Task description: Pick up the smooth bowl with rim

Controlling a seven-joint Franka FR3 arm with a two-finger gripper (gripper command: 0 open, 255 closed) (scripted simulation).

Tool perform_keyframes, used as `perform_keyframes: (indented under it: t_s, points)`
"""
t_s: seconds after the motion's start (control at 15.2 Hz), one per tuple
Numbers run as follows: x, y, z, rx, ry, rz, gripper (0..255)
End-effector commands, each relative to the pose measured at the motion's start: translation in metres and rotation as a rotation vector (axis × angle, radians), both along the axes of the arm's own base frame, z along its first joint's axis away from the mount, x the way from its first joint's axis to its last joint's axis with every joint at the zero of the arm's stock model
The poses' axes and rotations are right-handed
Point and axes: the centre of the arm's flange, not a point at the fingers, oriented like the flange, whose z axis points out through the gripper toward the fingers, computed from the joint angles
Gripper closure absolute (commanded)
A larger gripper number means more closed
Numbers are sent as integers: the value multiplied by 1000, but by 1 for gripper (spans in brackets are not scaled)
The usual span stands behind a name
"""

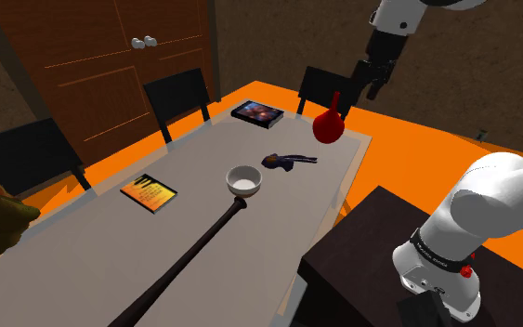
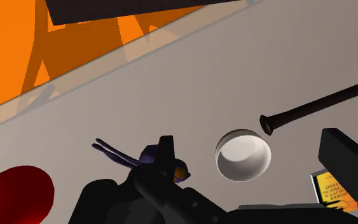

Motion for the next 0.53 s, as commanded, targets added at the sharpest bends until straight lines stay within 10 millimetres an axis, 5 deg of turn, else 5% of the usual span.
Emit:
perform_keyframes:
  t_s: [0.0,0.46]
  points:
    - [0,0,0,0,0,0,0]
    - [60,6,-71,8,8,3,0]
